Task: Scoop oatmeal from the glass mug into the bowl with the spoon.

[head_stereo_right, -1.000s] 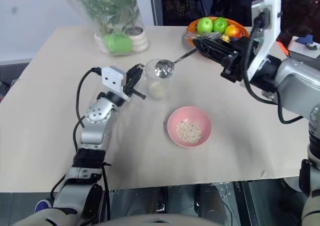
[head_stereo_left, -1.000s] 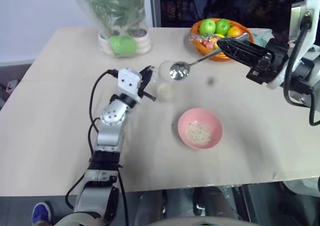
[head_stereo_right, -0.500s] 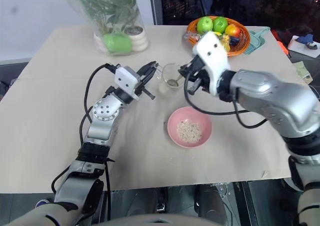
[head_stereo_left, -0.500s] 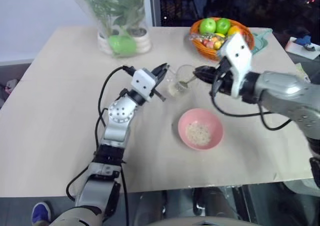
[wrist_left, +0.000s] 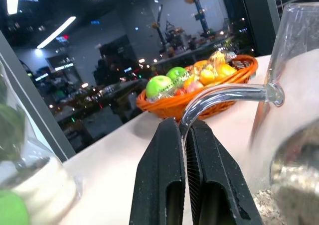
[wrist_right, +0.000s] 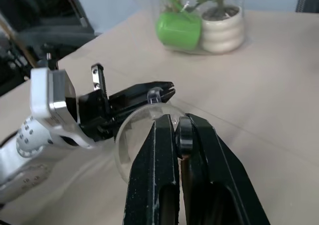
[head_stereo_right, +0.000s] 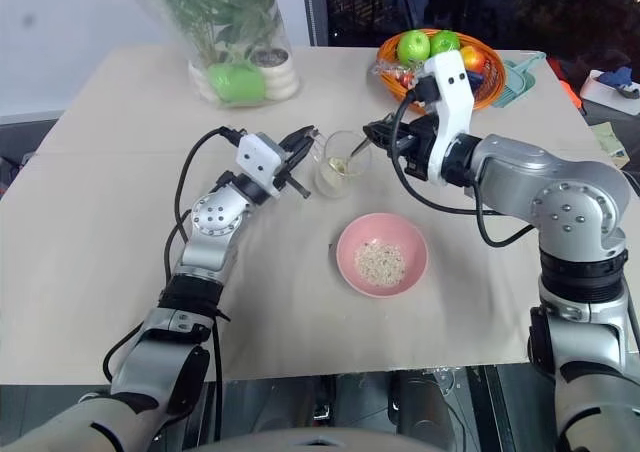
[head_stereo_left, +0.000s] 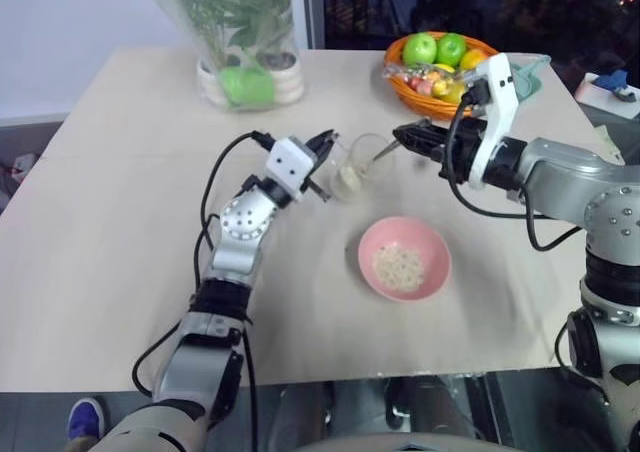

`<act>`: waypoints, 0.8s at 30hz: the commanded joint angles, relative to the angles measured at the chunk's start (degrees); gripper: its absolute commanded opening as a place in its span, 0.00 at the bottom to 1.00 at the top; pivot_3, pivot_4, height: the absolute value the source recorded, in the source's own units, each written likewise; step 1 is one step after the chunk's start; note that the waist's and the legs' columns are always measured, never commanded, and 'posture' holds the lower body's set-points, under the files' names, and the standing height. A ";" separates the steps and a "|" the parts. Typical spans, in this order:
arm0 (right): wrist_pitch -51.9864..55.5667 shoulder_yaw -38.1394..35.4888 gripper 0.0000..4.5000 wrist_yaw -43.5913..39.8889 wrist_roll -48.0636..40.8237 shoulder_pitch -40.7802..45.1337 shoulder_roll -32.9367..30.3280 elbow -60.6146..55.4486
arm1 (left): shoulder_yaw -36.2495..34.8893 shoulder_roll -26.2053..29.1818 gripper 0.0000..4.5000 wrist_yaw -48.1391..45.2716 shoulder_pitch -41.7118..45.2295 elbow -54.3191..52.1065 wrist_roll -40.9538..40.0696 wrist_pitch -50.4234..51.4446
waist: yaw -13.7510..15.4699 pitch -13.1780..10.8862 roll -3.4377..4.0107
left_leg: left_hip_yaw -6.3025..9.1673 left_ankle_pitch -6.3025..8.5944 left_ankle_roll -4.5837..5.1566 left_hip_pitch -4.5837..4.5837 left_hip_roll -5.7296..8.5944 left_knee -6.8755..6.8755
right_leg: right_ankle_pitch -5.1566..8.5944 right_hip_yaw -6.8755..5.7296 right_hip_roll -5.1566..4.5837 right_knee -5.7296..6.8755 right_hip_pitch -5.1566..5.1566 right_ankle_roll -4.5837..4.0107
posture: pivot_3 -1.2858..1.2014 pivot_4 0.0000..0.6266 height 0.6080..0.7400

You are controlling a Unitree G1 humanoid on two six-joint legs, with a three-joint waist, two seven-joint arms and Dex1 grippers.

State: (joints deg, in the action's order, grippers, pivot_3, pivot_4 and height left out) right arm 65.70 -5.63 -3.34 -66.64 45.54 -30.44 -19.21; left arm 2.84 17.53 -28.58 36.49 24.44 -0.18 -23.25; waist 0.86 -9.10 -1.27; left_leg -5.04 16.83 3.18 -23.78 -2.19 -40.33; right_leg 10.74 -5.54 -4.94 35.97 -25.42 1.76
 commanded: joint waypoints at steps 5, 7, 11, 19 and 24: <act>1.73 -6.23 0.00 7.60 -7.91 -0.13 0.85 -2.77 | -0.09 -0.92 0.01 -1.74 4.52 3.53 -1.12 -3.34 | -0.07 0.00 0.00 | 0.00 0.00 0.00 0.00 0.00 0.00 | 0.00 0.01 0.00 0.00 0.00 0.00 | 0.52 0.24 1.00; 1.55 -7.01 0.00 9.96 -10.64 -0.83 1.31 -2.82 | -0.21 -1.10 0.01 -2.17 5.07 4.51 -1.22 -3.73 | -0.07 0.00 0.00 | 0.00 0.00 0.00 0.00 0.00 0.01 | 0.00 0.00 0.01 0.00 -0.01 0.00 | 0.52 0.24 1.00; 0.74 -7.69 0.00 13.52 -13.78 -1.74 1.00 -2.71 | -0.33 -1.28 0.01 -2.88 5.56 5.78 -1.30 -4.31 | -0.07 0.00 0.00 | -0.02 0.00 0.00 0.00 0.01 0.01 | -0.01 0.02 0.01 0.00 -0.01 0.01 | 0.52 0.24 1.00; -4.75 -8.52 0.00 24.84 -29.80 -5.22 1.41 -0.68 | -0.14 -1.63 0.01 -5.11 6.62 7.02 -1.86 -4.29 | -0.02 0.00 0.00 | -0.04 0.00 0.00 0.00 0.00 0.00 | -0.01 0.04 0.01 0.01 -0.01 0.02 | 0.52 0.24 1.00; -11.45 -10.60 0.00 31.83 -37.72 -8.37 -1.04 -0.85 | 0.00 -1.34 0.01 -6.70 8.25 9.97 -1.74 -5.04 | 0.01 0.00 0.00 | -0.04 0.00 0.00 0.00 0.01 0.00 | -0.01 0.04 0.01 0.01 -0.01 0.02 | 0.52 0.24 1.00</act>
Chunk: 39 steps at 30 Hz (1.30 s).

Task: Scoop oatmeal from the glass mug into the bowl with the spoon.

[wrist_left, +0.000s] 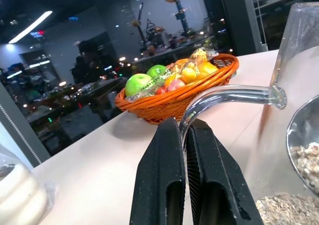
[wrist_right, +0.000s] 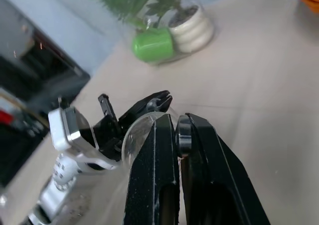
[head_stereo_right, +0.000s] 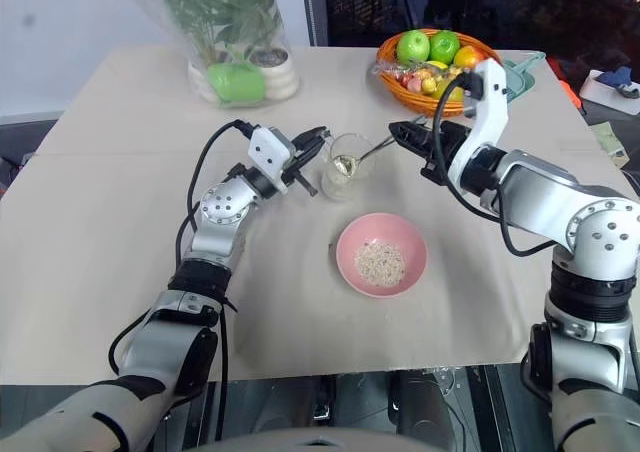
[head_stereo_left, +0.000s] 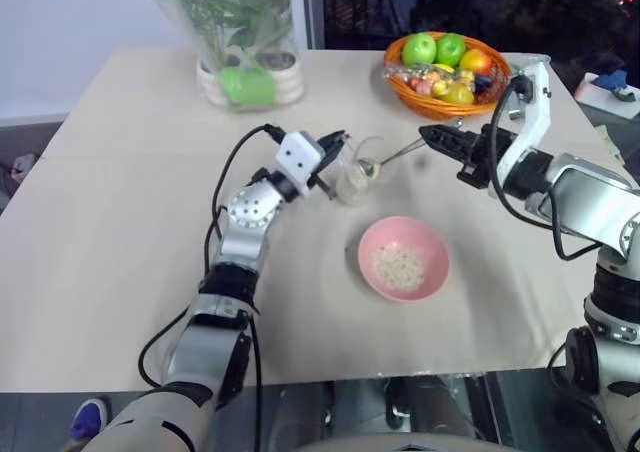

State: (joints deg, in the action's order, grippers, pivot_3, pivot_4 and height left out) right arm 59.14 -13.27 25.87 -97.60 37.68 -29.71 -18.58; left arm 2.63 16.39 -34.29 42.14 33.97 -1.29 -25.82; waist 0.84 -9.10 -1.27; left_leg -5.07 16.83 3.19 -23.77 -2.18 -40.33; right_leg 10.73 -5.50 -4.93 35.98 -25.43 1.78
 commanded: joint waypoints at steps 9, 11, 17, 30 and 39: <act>-14.96 -5.00 0.00 8.12 -15.38 -9.29 -5.55 -7.74 | 0.91 -0.56 0.01 -3.68 5.43 3.84 -0.24 -5.21 | -0.03 0.00 0.00 | -0.03 0.00 0.01 0.01 -0.01 0.00 | -0.01 0.05 0.00 -0.01 0.00 0.01 | 0.52 0.24 1.00; -16.64 -5.31 0.00 8.68 -15.40 -11.09 -5.31 -9.28 | 1.24 -0.50 0.01 -4.55 5.99 4.53 -0.19 -6.73 | -0.02 0.00 0.00 | -0.02 0.00 0.01 0.02 -0.01 0.00 | -0.01 0.07 0.01 0.01 0.00 0.02 | 0.52 0.24 1.00; -20.79 -6.61 0.00 10.26 -15.40 -16.36 -4.65 -14.05 | 2.17 0.68 0.01 -8.79 6.74 5.01 -1.14 -10.67 | -0.01 0.00 0.00 | -0.06 0.01 0.01 0.03 -0.02 -0.01 | -0.01 0.10 0.01 0.01 0.00 0.02 | 0.52 0.24 1.00; -29.38 -8.30 0.00 11.78 -15.40 -25.28 -4.56 -24.20 | 2.31 1.60 0.01 -10.39 7.72 8.85 -0.07 -13.94 | 0.03 0.00 0.00 | -0.04 0.01 0.02 0.04 0.00 -0.01 | -0.02 0.14 0.01 0.01 0.00 0.04 | 0.52 0.24 1.00; -36.54 -7.51 0.00 11.50 -15.40 -31.40 -7.35 -30.37 | 2.40 1.46 0.01 -10.02 8.50 10.65 0.55 -14.65 | 0.04 0.00 -0.01 | 0.02 0.01 0.02 0.06 0.01 -0.04 | -0.03 0.18 0.02 0.02 0.01 0.05 | 0.52 0.24 1.00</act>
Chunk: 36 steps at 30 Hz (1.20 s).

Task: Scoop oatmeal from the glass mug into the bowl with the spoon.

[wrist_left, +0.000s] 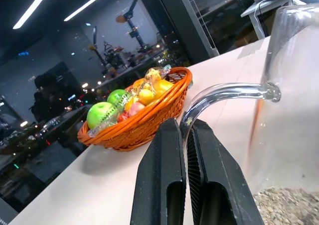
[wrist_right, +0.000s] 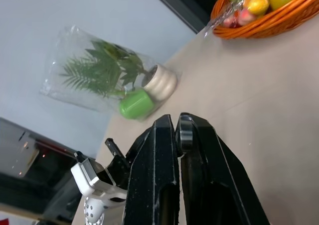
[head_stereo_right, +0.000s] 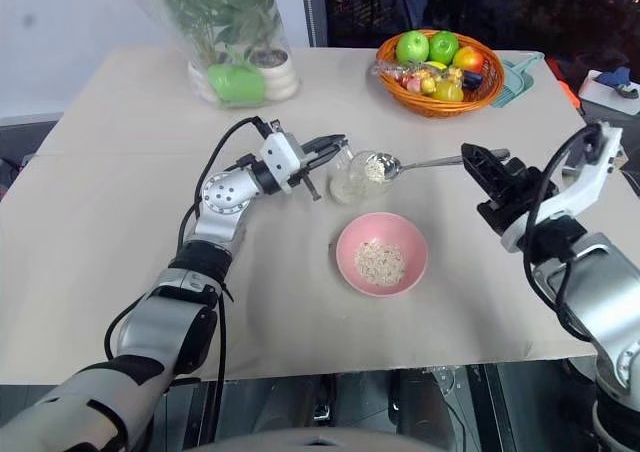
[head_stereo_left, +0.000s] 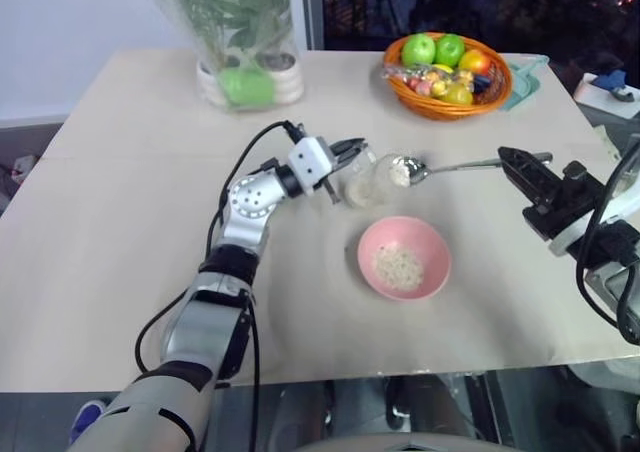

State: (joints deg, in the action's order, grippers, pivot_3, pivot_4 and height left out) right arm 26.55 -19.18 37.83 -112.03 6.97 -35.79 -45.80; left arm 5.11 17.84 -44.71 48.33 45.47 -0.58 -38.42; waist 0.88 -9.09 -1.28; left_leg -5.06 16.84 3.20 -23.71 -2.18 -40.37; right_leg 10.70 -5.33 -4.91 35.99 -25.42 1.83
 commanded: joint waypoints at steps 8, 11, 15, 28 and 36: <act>-10.24 -1.84 0.00 -2.84 -0.97 -8.27 -5.80 -8.76 | -0.47 -0.41 0.01 1.11 3.93 1.20 0.28 -1.87 | 0.06 0.00 -0.01 | 0.02 0.00 0.00 0.00 0.00 -0.02 | 0.00 0.02 0.00 0.00 0.00 0.00 | 0.52 0.24 1.00; -11.94 -2.22 0.00 -4.93 -0.97 -11.75 -8.69 -10.23 | -0.82 -0.65 0.01 1.71 4.57 2.13 0.17 -1.40 | 0.02 0.00 -0.01 | 0.06 0.00 0.01 0.01 0.00 -0.03 | -0.01 0.03 0.00 0.00 0.01 0.01 | 0.52 0.24 1.00; -11.68 -3.24 0.00 -8.90 -0.97 -15.38 -14.13 -10.63 | -0.90 -0.48 0.01 2.80 5.50 3.67 0.78 -1.24 | 0.03 0.01 -0.01 | 0.09 0.01 0.01 0.03 0.01 -0.05 | -0.01 0.07 0.00 0.00 0.02 0.02 | 0.52 0.24 1.00; 8.13 -7.94 0.00 -26.11 20.04 -13.15 -37.70 -10.73 | -1.16 1.18 0.01 5.67 4.53 2.75 1.50 -0.93 | 0.22 0.06 -0.10 | 0.18 0.01 0.03 0.04 -0.02 -0.13 | -0.04 0.10 0.01 -0.03 0.05 0.05 | 0.52 0.24 1.00; 7.25 -8.61 0.00 -42.75 38.10 -10.72 -35.74 -13.03 | -0.98 1.54 0.01 7.70 3.54 1.65 2.28 0.62 | 0.41 0.05 -0.12 | 0.24 0.02 0.04 0.00 0.02 -0.17 | -0.05 0.07 0.01 -0.07 0.06 0.07 | 0.52 0.24 1.00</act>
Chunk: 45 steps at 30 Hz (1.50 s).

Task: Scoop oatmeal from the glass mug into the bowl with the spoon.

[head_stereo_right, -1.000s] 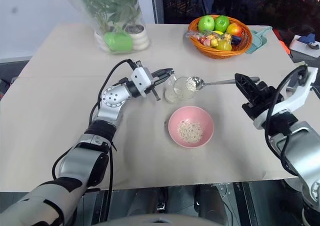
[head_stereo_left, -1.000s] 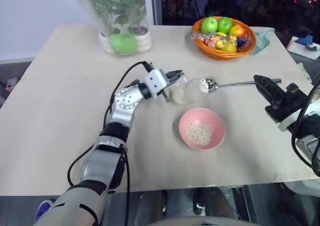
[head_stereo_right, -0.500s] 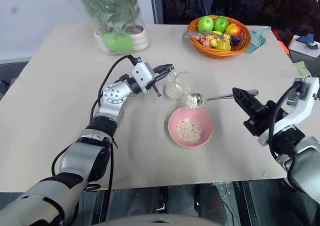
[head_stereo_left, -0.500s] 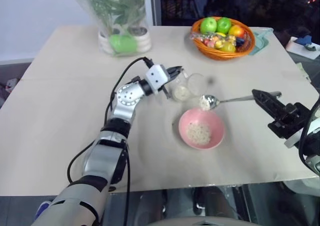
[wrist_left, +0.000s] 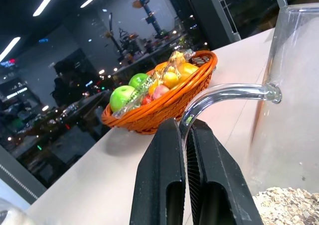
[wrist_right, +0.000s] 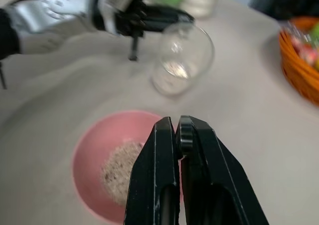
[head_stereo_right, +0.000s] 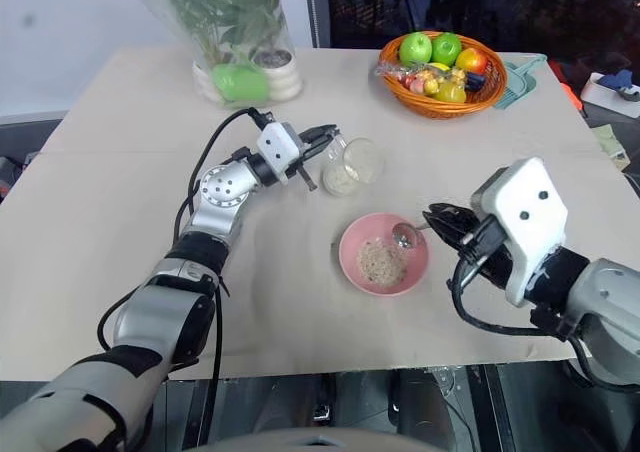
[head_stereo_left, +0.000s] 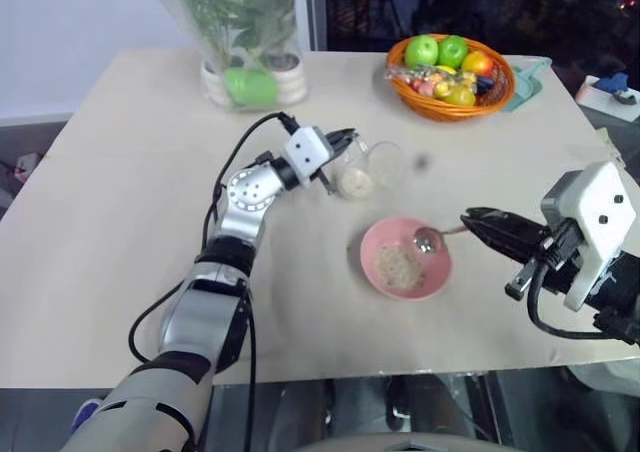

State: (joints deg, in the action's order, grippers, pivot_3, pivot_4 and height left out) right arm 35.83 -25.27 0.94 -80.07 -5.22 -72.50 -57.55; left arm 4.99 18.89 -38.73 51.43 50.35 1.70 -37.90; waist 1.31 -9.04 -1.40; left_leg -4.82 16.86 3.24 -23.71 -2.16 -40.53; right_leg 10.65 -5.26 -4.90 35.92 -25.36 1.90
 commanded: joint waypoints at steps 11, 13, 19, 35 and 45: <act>-5.67 6.25 0.00 1.78 -5.94 19.47 12.24 11.52 | -1.50 -0.55 0.01 0.88 -4.36 -11.00 -3.41 3.67 | -0.46 0.00 -0.01 | 0.06 0.00 0.01 0.03 -0.04 -0.35 | -0.03 -0.03 0.01 0.11 0.13 0.04 | 0.52 0.24 1.00; -4.22 9.76 0.00 2.15 -3.88 23.05 13.96 14.06 | -1.65 -0.78 0.01 0.95 -5.29 -13.32 -4.10 4.68 | -0.47 0.00 -0.01 | 0.05 0.01 0.01 0.05 -0.05 -0.43 | -0.04 -0.01 0.02 0.19 0.14 0.04 | 0.52 0.24 1.00; 0.13 17.69 0.00 -0.31 3.31 28.97 17.92 17.97 | -2.27 -0.89 0.01 2.38 -8.17 -19.90 -5.20 9.02 | -0.34 0.00 0.02 | 0.07 0.01 0.02 0.01 -0.03 -0.52 | -0.04 -0.03 -0.01 0.33 0.12 0.03 | 0.52 0.24 1.00; -1.28 30.87 0.90 -21.36 33.69 35.16 27.66 26.14 | -8.09 -2.71 0.00 10.22 -17.54 -31.11 -9.53 23.88 | -0.39 0.00 0.06 | 0.02 0.04 0.06 -0.04 -0.04 -0.60 | -0.03 0.02 -0.04 0.51 -0.01 0.03 | 0.52 0.24 1.00; -24.31 12.71 0.95 -45.39 37.01 1.68 29.35 16.67 | -18.13 0.42 0.00 7.22 -19.86 -26.57 -19.51 28.98 | -0.46 0.00 0.06 | 0.19 0.04 0.05 0.08 -0.04 -0.61 | -0.01 -0.11 -0.03 0.48 0.16 0.06 | 0.52 0.24 1.00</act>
State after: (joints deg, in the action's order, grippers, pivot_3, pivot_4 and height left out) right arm 15.20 -7.55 -40.90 -42.02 -0.30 -43.79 -38.01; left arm -11.08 18.27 -31.00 31.16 24.68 -15.72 -8.57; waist 0.85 -9.04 -1.34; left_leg -4.61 16.90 3.29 -23.61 -2.21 -41.16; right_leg 10.64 -5.38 -4.92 36.41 -25.17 1.96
